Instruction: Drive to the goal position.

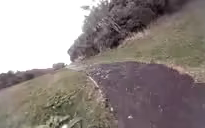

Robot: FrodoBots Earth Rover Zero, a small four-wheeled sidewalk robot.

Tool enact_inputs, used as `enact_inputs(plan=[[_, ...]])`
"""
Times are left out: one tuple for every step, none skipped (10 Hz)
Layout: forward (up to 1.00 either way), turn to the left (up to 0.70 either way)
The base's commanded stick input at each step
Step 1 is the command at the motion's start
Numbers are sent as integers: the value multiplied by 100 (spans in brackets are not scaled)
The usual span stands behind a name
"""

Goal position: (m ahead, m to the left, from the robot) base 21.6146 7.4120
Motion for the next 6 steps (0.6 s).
enact_inputs(plan=[[100,-16],[100,-25],[100,-40],[100,-40],[100,-15],[100,-7]])
